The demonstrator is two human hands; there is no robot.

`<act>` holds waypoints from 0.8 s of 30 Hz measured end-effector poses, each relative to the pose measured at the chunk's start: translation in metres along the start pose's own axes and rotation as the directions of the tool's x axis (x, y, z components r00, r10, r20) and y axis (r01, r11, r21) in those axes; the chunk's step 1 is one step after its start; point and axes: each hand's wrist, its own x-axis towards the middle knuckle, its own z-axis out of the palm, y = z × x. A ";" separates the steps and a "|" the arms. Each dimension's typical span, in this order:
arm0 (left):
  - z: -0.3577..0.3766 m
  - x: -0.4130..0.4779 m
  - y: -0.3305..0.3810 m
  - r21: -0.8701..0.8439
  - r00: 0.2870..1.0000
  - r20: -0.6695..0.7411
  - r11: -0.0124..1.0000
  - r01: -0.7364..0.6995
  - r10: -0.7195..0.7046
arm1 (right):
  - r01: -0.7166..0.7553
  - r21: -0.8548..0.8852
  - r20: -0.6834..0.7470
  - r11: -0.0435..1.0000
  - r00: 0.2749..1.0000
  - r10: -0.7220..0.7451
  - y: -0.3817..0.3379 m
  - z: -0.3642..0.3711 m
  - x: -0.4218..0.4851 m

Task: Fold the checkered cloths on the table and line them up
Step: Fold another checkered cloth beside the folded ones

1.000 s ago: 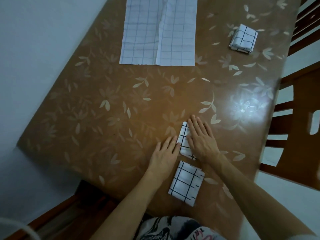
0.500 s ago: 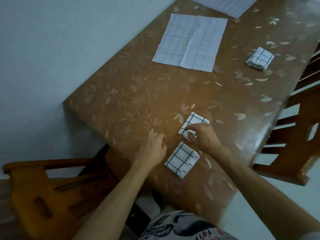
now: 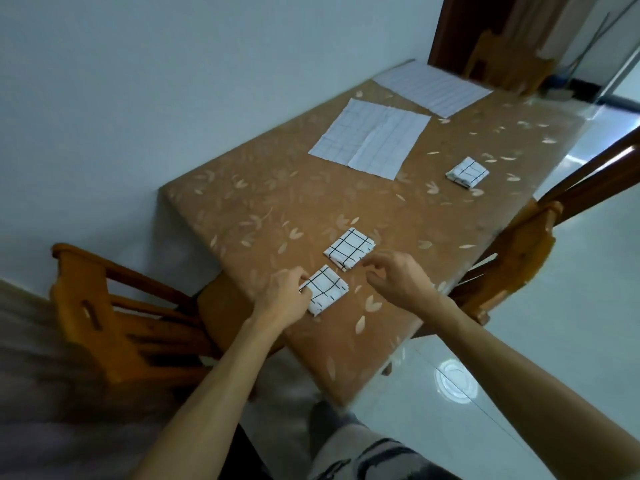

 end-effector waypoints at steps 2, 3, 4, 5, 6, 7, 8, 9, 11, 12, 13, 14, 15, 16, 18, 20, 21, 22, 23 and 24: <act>-0.001 -0.010 0.012 0.033 1.000 -0.014 0.999 0.001 0.000 | -0.008 0.000 0.005 1.000 1.000 0.008 0.002 -0.012 -0.010; 0.000 -0.013 0.018 0.046 1.000 -0.015 0.999 -0.003 0.003 | -0.024 0.001 0.022 1.000 0.999 0.024 0.004 -0.018 -0.015; 0.000 -0.016 0.024 0.052 1.000 -0.012 0.999 -0.003 0.004 | -0.046 0.000 0.054 0.999 0.997 0.046 0.007 -0.022 -0.018; 0.001 -0.019 0.030 0.057 1.000 -0.003 0.998 -0.003 0.003 | -0.072 -0.002 0.097 0.997 0.993 0.072 0.011 -0.028 -0.021; 0.001 -0.022 0.037 0.064 1.000 0.009 0.998 0.000 -0.001 | -0.093 0.003 0.136 0.996 0.987 0.092 0.016 -0.034 -0.023; 0.000 -0.025 0.044 0.070 1.000 0.023 0.998 0.005 -0.007 | -0.105 0.012 0.162 0.994 0.981 0.102 0.022 -0.041 -0.024; -0.001 -0.028 0.052 0.072 0.999 0.037 0.997 0.010 -0.013 | -0.109 0.022 0.173 0.994 0.979 0.104 0.027 -0.049 -0.025; -0.002 -0.030 0.061 0.073 0.999 0.046 0.997 0.014 -0.018 | -0.116 0.029 0.179 0.993 0.978 0.109 0.033 -0.057 -0.025; -0.004 -0.030 0.081 0.072 0.999 0.043 0.997 0.029 -0.032 | -0.118 0.038 0.177 0.992 0.978 0.109 0.046 -0.073 -0.024; -0.002 -0.029 0.092 0.062 0.999 0.028 0.997 0.043 -0.045 | -0.114 0.043 0.174 0.993 0.979 0.105 0.054 -0.082 -0.024; 0.001 -0.028 0.104 0.043 0.998 0.011 0.997 0.059 -0.060 | -0.114 0.048 0.174 0.992 0.979 0.104 0.062 -0.090 -0.023; 0.007 -0.028 0.118 0.023 0.997 -0.006 0.997 0.076 -0.076 | -0.114 0.054 0.176 0.992 0.979 0.103 0.071 -0.099 -0.024; 0.014 -0.029 0.132 0.007 0.996 -0.018 0.996 0.089 -0.088 | -0.117 0.059 0.184 0.991 0.977 0.104 0.081 -0.109 -0.025; 0.024 -0.029 0.147 -0.004 0.995 -0.027 0.995 0.097 -0.097 | -0.120 0.064 0.197 0.991 0.975 0.105 0.092 -0.119 -0.027; 0.043 -0.029 0.178 -0.029 0.993 -0.036 0.993 0.114 -0.115 | -0.135 0.070 0.235 0.988 0.965 0.115 0.115 -0.138 -0.030; 0.058 -0.026 0.210 -0.030 0.992 -0.034 0.993 0.118 -0.119 | -0.140 0.072 0.254 0.988 0.960 0.118 0.141 -0.156 -0.033; 0.065 -0.023 0.225 -0.022 0.993 -0.031 0.993 0.115 -0.116 | -0.144 0.075 0.262 0.987 0.958 0.120 0.154 -0.165 -0.034; 0.070 -0.020 0.239 -0.020 0.993 -0.030 0.993 0.113 -0.114 | -0.146 0.077 0.270 0.986 0.955 0.120 0.165 -0.173 -0.034; 0.074 -0.018 0.252 -0.020 0.993 -0.024 0.993 0.119 -0.119 | -0.146 0.083 0.272 0.986 0.955 0.119 0.176 -0.180 -0.034; 0.077 -0.016 0.263 -0.020 0.992 -0.016 0.992 0.123 -0.123 | -0.147 0.089 0.271 0.985 0.955 0.118 0.187 -0.187 -0.034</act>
